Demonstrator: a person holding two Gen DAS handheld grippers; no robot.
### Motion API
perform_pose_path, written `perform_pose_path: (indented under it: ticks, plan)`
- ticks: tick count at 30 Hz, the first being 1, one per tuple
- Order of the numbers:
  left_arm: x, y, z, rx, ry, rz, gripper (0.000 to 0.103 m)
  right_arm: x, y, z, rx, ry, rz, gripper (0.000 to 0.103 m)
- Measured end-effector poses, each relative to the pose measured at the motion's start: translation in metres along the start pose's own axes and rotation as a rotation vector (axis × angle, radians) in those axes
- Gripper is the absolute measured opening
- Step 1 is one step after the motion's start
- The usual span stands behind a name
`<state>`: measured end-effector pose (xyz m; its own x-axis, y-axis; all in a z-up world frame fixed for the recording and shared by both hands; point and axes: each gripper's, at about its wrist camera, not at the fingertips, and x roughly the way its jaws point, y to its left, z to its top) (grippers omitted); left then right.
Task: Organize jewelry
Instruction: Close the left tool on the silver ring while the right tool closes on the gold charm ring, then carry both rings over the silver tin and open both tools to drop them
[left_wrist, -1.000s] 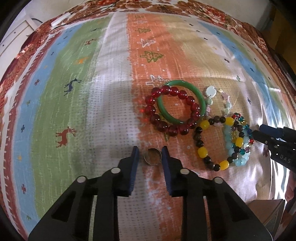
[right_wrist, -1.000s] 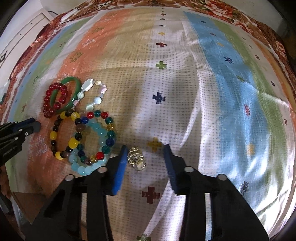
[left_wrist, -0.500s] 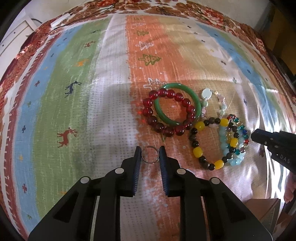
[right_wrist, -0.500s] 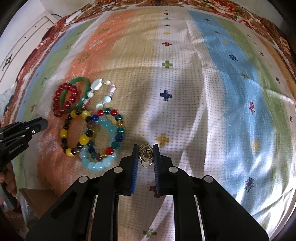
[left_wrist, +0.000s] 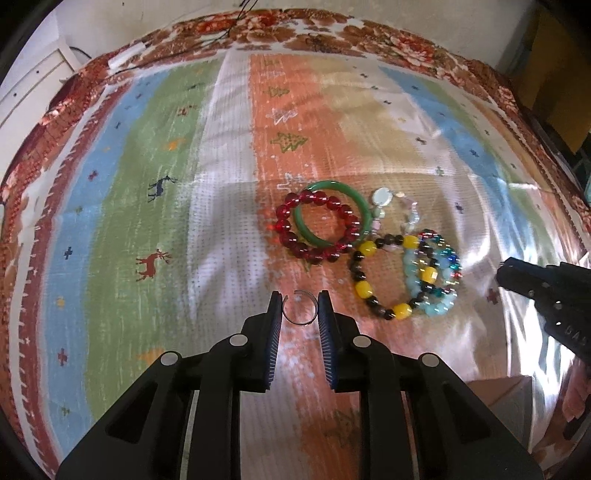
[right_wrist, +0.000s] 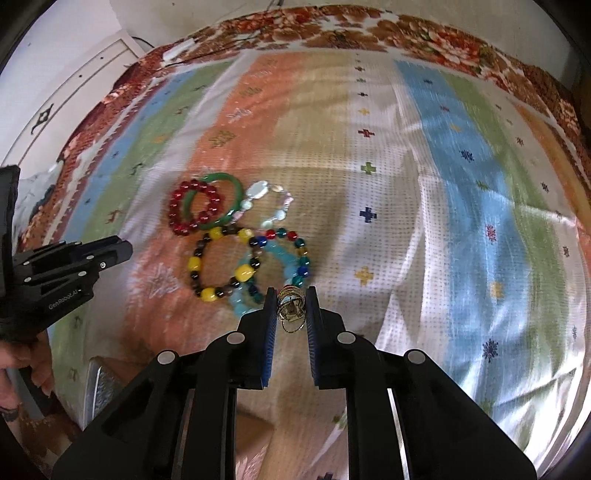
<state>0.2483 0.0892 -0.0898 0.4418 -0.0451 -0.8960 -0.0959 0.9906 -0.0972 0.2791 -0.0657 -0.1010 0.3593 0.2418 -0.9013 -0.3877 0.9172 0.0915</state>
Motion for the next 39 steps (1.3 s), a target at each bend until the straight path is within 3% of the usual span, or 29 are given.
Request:
perform_pose_path:
  ticks: [8, 20, 39]
  plan:
    - [-0.041, -0.022, -0.014, 0.024, -0.066, -0.044, 0.019, -0.024, 0.019, -0.016, -0.03, -0.034, 0.018, 0.016]
    - [-0.066, -0.038, -0.039, 0.049, -0.093, -0.072, 0.019, -0.052, 0.031, -0.039, -0.079, -0.083, 0.004, 0.016]
    - [-0.099, -0.058, -0.081, 0.084, -0.122, -0.149, 0.019, -0.08, 0.059, -0.085, -0.139, -0.099, 0.114, 0.016]
